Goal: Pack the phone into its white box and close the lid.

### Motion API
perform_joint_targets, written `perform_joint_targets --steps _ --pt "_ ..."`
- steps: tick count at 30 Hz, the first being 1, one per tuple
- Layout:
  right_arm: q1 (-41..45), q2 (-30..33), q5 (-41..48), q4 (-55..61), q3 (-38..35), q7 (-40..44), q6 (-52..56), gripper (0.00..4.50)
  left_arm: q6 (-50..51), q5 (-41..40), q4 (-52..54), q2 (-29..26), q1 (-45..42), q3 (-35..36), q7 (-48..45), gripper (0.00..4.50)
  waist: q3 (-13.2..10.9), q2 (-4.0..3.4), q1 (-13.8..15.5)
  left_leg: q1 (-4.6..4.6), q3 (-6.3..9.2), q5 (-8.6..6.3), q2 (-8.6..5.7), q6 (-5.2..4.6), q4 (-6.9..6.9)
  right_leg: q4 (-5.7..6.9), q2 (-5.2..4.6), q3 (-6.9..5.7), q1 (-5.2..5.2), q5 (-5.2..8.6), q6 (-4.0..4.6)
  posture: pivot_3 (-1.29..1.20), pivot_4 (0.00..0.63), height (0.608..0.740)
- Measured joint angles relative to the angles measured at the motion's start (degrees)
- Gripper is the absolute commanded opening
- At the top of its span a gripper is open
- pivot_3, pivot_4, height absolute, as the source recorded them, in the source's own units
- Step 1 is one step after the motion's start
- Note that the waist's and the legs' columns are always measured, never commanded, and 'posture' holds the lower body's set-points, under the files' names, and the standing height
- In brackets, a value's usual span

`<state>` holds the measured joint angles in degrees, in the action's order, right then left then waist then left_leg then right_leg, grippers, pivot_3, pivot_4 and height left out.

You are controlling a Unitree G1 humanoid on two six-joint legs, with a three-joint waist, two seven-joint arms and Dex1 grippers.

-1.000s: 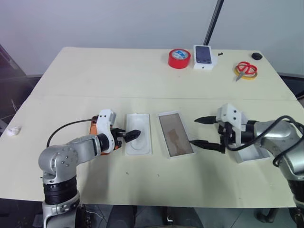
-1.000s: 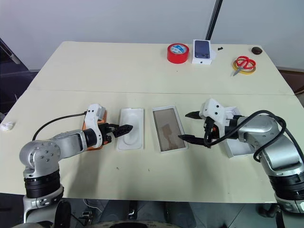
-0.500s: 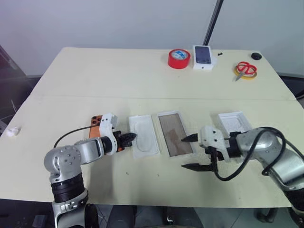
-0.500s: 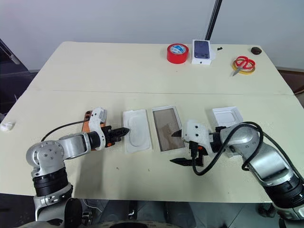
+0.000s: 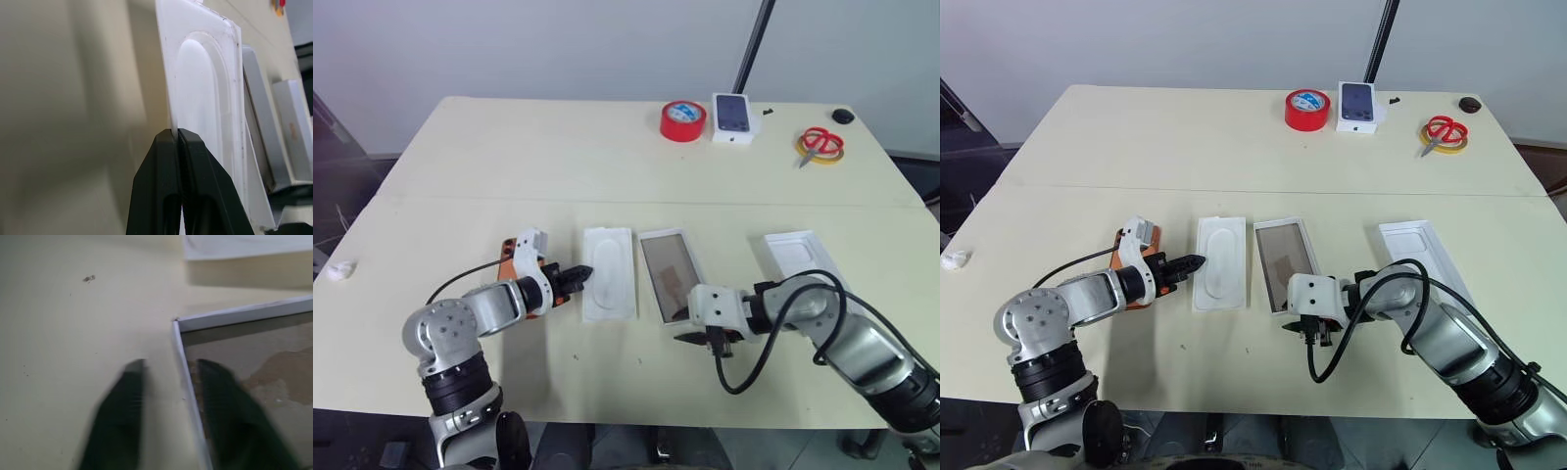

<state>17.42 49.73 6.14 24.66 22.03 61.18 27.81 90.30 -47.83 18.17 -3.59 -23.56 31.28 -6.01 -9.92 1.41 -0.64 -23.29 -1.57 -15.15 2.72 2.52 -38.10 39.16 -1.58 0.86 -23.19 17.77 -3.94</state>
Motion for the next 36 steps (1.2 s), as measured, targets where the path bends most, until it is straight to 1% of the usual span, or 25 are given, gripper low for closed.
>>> perform_joint_targets --steps 4,11,16,19,22,24,28,31,33,36 --pt "1.8 -2.7 -1.5 -0.3 0.9 -0.6 -0.1 0.04 1.7 -0.8 0.0 0.5 -3.3 3.2 0.0 0.00 0.0 0.00 -0.2 0.01 0.01 0.00 0.01 0.00 0.00 0.01 0.04 -0.01 0.00 0.00 0.00 0.00 0.150 0.732" --pt "5.0 -8.6 -6.4 -3.4 4.0 -3.5 -2.0 0.04 1.7 -3.7 -1.5 2.1 -5.9 8.2 2.1 0.00 0.0 0.01 -0.2 0.01 0.02 0.01 0.01 0.02 0.00 0.02 0.03 -0.01 -0.01 0.00 0.00 0.00 0.150 0.732" --pt "7.8 -13.6 -9.6 -6.5 6.0 -5.9 -1.9 0.04 1.7 -6.3 -1.8 3.2 -8.0 7.9 5.2 0.00 0.0 0.01 -0.1 0.01 0.02 0.03 0.03 0.06 0.00 0.04 -0.01 -0.01 -0.02 0.00 0.00 0.00 0.150 0.732" --pt "9.5 -17.1 -10.1 -8.0 6.2 -7.4 0.3 0.84 1.7 -7.2 -2.4 3.7 -8.2 7.4 7.2 0.00 0.0 0.01 -0.2 0.01 0.02 0.05 0.03 0.09 0.00 0.07 -0.02 -0.01 -0.04 -0.01 0.00 0.00 0.150 0.732" --pt "10.0 -17.7 -8.3 -7.6 4.9 -7.4 2.6 2.31 1.7 -7.9 -2.4 4.1 -8.4 6.5 8.9 0.00 0.0 0.01 0.1 -0.02 0.05 0.05 0.04 0.09 0.01 0.05 -0.05 -0.04 -0.04 0.00 0.00 0.00 0.150 0.732" --pt "9.8 -16.6 -6.7 -6.2 2.9 -6.5 3.2 3.36 1.7 -7.9 -3.0 4.4 -8.7 6.4 10.3 0.00 0.0 0.02 0.1 -0.05 0.04 0.05 0.01 0.09 0.00 0.03 -0.11 -0.04 -0.05 0.00 0.00 0.00 0.150 0.732" --pt "8.2 -10.8 -2.8 -3.4 -2.9 -3.3 3.0 3.36 1.7 -7.9 -4.1 6.1 -9.6 6.0 12.6 0.00 0.0 0.04 0.2 -0.06 0.04 0.04 -0.02 0.07 -0.01 0.01 -0.10 -0.04 -0.03 0.00 0.00 0.00 0.150 0.732" --pt "7.7 -7.9 -1.2 -3.4 -5.6 -1.7 2.9 3.36 1.7 -7.6 -5.6 7.3 -11.6 5.8 13.2 0.00 0.0 0.04 -0.1 -0.04 0.04 0.04 -0.06 0.07 0.00 0.02 -0.02 -0.04 -0.04 0.00 0.00 0.00 0.150 0.732" --pt "7.5 -6.5 -0.4 -3.6 -7.2 -1.2 2.5 3.36 1.7 -6.3 -7.5 8.3 -13.4 5.2 13.8 0.00 0.0 0.04 -0.2 -0.02 0.03 0.04 -0.05 0.07 0.01 0.02 0.03 -0.02 -0.04 0.00 0.00 0.00 0.150 0.732" --pt "7.5 -6.2 -0.3 -3.9 -7.7 -1.2 1.7 3.36 1.7 -4.9 -9.5 8.6 -13.8 3.8 13.9 0.00 0.0 0.04 -0.3 -0.02 0.04 0.04 -0.04 0.07 0.02 0.02 0.05 -0.02 -0.05 0.00 0.00 0.00 0.150 0.732"
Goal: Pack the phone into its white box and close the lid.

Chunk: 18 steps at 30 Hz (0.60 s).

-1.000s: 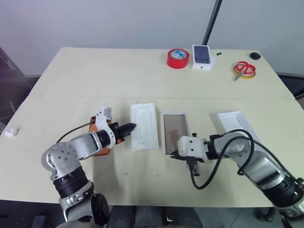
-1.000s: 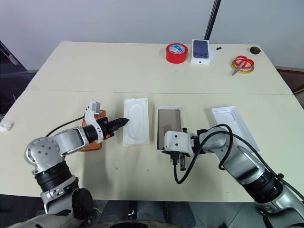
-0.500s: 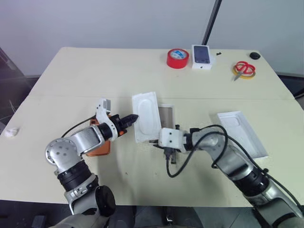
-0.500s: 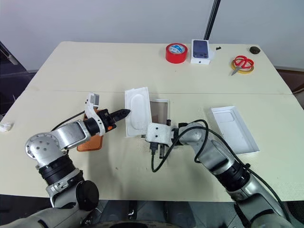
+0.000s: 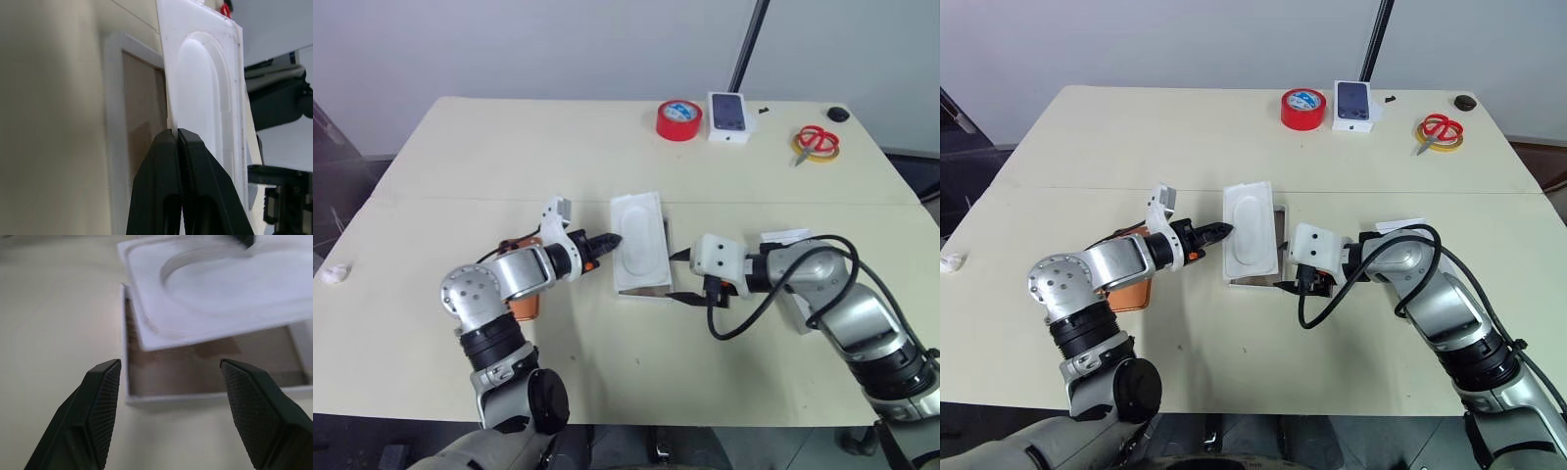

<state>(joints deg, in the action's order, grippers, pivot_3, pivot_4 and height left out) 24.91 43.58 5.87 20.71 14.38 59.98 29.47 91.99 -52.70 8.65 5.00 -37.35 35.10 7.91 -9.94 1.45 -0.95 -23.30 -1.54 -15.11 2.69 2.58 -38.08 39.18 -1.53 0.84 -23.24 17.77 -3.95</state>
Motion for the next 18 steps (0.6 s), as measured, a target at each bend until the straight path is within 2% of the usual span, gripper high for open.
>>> perform_joint_targets --steps 2,5,10,11,14,17,18 --pt "0.0 0.1 -0.1 -1.0 0.0 -0.2 -0.4 3.36 0.0 1.4 -1.3 -0.4 0.0 -1.0 0.0 0.00 0.0 0.00 0.1 0.00 -0.01 0.00 0.00 0.00 0.00 0.00 -0.01 0.00 0.00 0.00 0.00 0.00 0.150 0.732" --pt "0.3 0.2 -0.3 -2.9 -0.1 -0.9 -1.6 3.41 0.0 2.7 -2.3 -1.1 0.0 -1.8 -0.3 0.90 0.0 0.00 0.2 -0.02 -0.01 0.01 -0.01 0.01 0.00 0.00 -0.04 0.00 -0.01 0.00 0.00 0.00 0.150 0.732" --pt "0.9 0.2 -0.6 -3.9 -0.3 -1.8 -2.6 3.41 0.0 4.8 -3.3 -1.0 0.2 -2.1 -0.6 3.28 0.0 0.00 0.3 -0.02 -0.01 0.01 -0.01 0.02 0.00 -0.01 -0.04 0.00 -0.01 0.00 0.00 0.00 0.150 0.732" --pt "0.9 0.2 -0.6 -4.1 -0.3 -1.9 -2.7 3.41 0.0 5.0 -3.3 -1.0 0.3 -1.9 -0.9 3.63 0.0 0.00 0.3 -0.02 -0.01 0.01 -0.01 0.02 0.00 -0.01 -0.04 0.00 -0.01 0.00 0.00 0.00 0.150 0.732" --pt "0.9 0.1 -0.5 -4.2 -0.4 -2.1 -2.8 3.41 0.0 4.9 -2.2 -1.1 1.2 -1.5 -2.0 3.63 0.0 0.00 0.2 -0.01 -0.01 0.01 0.01 0.02 0.00 0.00 -0.03 0.00 -0.01 0.00 0.00 0.00 0.150 0.732" --pt "1.3 0.0 0.6 -4.3 -1.4 -2.1 -2.4 2.56 -0.1 4.8 1.2 -3.6 4.2 -3.9 -4.1 3.70 0.0 0.00 0.0 -0.01 -0.02 0.09 0.03 0.16 0.01 0.00 -0.03 0.01 -0.02 0.00 0.00 0.00 0.150 0.732" --pt "1.9 -0.2 1.3 -4.3 -1.7 -2.1 -2.1 2.04 -1.6 4.8 4.2 -6.7 6.8 -6.9 -6.3 3.70 0.0 0.00 -0.2 0.00 -0.03 0.12 0.05 0.21 0.04 0.02 -0.03 0.04 -0.05 0.00 0.00 0.00 0.150 0.732"
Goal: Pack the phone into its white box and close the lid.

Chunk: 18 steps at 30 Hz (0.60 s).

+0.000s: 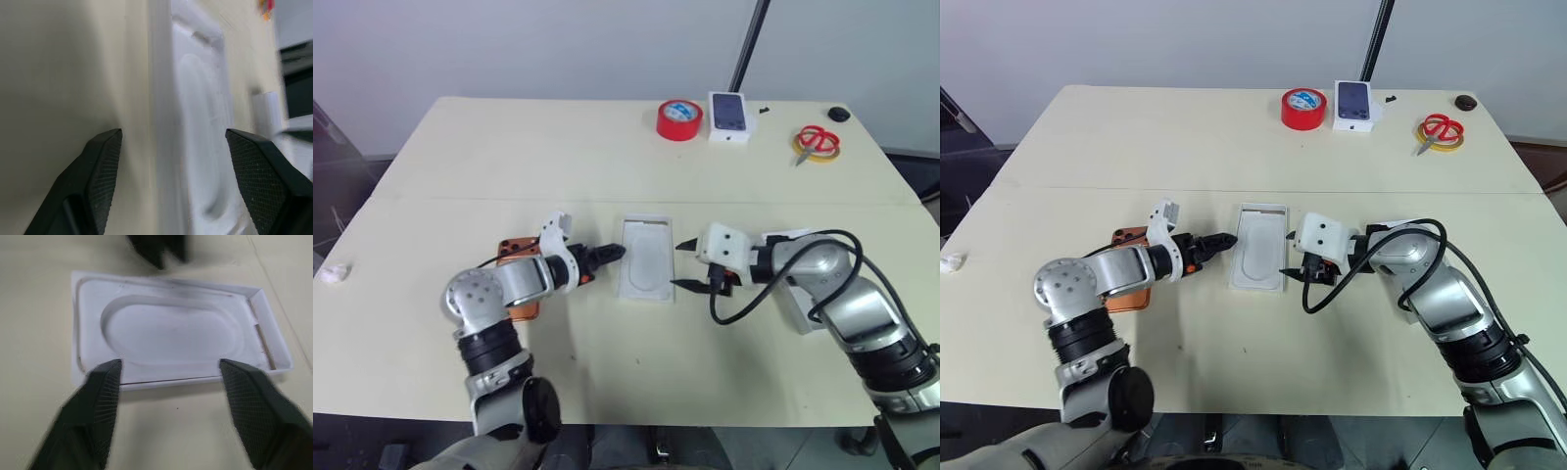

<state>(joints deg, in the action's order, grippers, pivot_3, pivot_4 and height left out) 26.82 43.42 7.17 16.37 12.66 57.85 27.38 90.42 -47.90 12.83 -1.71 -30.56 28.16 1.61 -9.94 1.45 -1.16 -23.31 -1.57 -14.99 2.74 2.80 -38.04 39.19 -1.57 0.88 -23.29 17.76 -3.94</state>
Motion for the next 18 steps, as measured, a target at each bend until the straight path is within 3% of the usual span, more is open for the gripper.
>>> perform_joint_targets --steps 2,4,9,13,18 --pt "0.9 -0.3 0.4 -0.1 -0.2 -0.2 0.5 1.15 -3.3 1.1 4.0 -5.3 3.2 -5.2 -3.3 3.70 0.0 -0.01 0.1 0.03 0.01 0.06 0.02 0.10 0.04 0.02 -0.01 -0.01 0.01 0.00 0.01 0.00 0.150 0.732" --pt "2.8 -3.3 -0.9 -1.6 0.7 -2.7 1.3 0.13 -12.6 5.5 8.8 -14.1 7.9 -14.0 -9.1 3.70 0.0 -0.01 -0.1 0.07 -0.04 0.07 0.02 0.14 0.08 0.02 -0.04 0.04 -0.01 -0.01 0.04 0.00 0.150 0.732" --pt "7.1 -10.5 -6.4 -7.1 5.4 -9.9 4.6 0.05 -34.3 13.9 14.7 -25.1 15.7 -24.5 -23.1 3.70 0.0 -0.03 0.5 -0.01 -0.07 -0.03 0.08 -0.04 0.10 -0.05 -0.18 0.03 -0.06 0.00 0.07 0.00 0.150 0.732" --pt "9.8 -15.8 -11.3 -12.4 9.1 -15.7 6.1 0.05 -44.4 16.1 15.5 -31.1 20.8 -25.7 -32.7 3.70 0.0 -0.04 0.4 -0.04 -0.09 -0.05 0.10 -0.07 0.12 -0.03 -0.19 0.04 -0.12 0.00 0.08 0.00 0.150 0.732" --pt "12.2 -19.9 -15.2 -19.7 11.7 -19.5 5.1 0.05 -50.2 17.4 15.1 -34.2 24.1 -25.8 -38.7 3.70 0.0 -0.05 0.3 -0.07 -0.10 -0.08 0.08 -0.13 0.10 -0.04 -0.14 0.03 -0.13 0.00 0.07 0.00 0.150 0.732"
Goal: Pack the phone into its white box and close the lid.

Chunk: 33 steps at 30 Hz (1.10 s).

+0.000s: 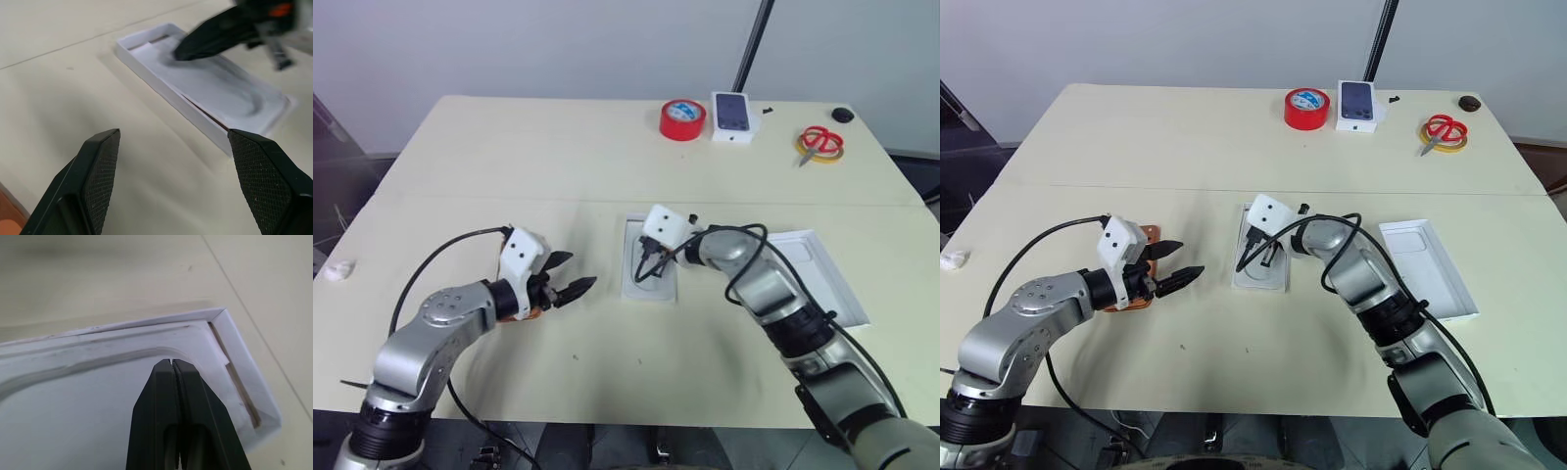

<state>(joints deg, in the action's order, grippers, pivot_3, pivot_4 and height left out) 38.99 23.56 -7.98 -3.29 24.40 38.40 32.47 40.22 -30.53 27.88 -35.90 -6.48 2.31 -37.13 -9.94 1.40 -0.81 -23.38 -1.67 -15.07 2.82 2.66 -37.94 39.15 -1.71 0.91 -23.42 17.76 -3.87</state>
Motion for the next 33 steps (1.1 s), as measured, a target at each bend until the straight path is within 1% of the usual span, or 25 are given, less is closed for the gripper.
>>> perform_joint_targets --steps 6,14,17,22,25,28,33 --pt "1.9 -2.2 -4.5 -7.2 0.1 -5.3 -3.9 0.05 -1.8 -0.1 0.1 -0.1 2.9 0.3 -2.0 3.70 0.0 0.00 -0.2 0.00 0.01 -0.01 0.03 -0.02 0.00 0.02 0.03 0.00 -0.02 0.00 -0.01 0.00 0.150 0.732" --pt "1.5 -2.0 -6.8 -6.9 0.0 -6.0 -9.6 0.05 -2.0 -0.3 0.3 1.3 4.3 1.6 -0.6 3.70 0.0 0.00 -0.2 0.00 0.02 -0.03 0.05 -0.04 0.01 0.03 0.03 -0.01 -0.02 -0.01 -0.01 0.00 0.150 0.732" --pt "-0.2 -1.6 -6.8 -5.4 -0.1 -5.1 -10.3 0.05 -2.0 -0.9 0.3 1.6 4.6 2.4 0.0 3.70 0.0 0.00 -0.2 0.00 0.03 -0.03 0.07 -0.04 0.01 0.03 0.02 -0.01 -0.02 -0.01 -0.01 0.00 0.150 0.732" --pt "-3.3 1.5 -6.1 0.4 -0.2 0.3 -8.7 0.05 -2.0 -1.2 -0.1 1.7 4.6 3.7 0.4 3.70 0.0 -0.01 -0.1 0.00 0.03 -0.03 0.06 -0.05 0.01 0.02 0.02 -0.01 -0.01 -0.01 -0.02 0.00 0.150 0.732" --pt "-4.2 1.9 -5.4 2.4 -0.4 1.8 -7.5 0.05 -2.0 -1.2 -0.2 1.7 4.7 3.7 0.5 3.70 0.0 0.00 -0.3 0.01 0.03 -0.03 0.07 -0.06 0.01 0.03 0.03 -0.01 -0.01 -0.01 -0.01 0.00 0.150 0.732" --pt "-4.1 0.9 -6.6 0.9 -0.4 -0.3 -8.1 0.05 -2.0 -1.2 -0.2 1.6 4.7 3.5 0.4 3.70 0.0 0.00 -0.3 0.02 0.03 -0.03 0.07 -0.05 0.01 0.04 0.05 -0.01 -0.02 -0.01 -0.01 0.00 0.150 0.732" --pt "-1.4 -2.6 -9.1 -7.3 -0.3 -6.1 -10.8 0.05 -2.0 -0.6 -0.1 1.1 4.9 2.8 0.2 3.70 0.0 -0.01 -0.3 0.01 0.02 -0.03 0.06 -0.05 0.01 0.04 0.08 -0.01 -0.02 -0.01 -0.01 0.00 0.150 0.732"
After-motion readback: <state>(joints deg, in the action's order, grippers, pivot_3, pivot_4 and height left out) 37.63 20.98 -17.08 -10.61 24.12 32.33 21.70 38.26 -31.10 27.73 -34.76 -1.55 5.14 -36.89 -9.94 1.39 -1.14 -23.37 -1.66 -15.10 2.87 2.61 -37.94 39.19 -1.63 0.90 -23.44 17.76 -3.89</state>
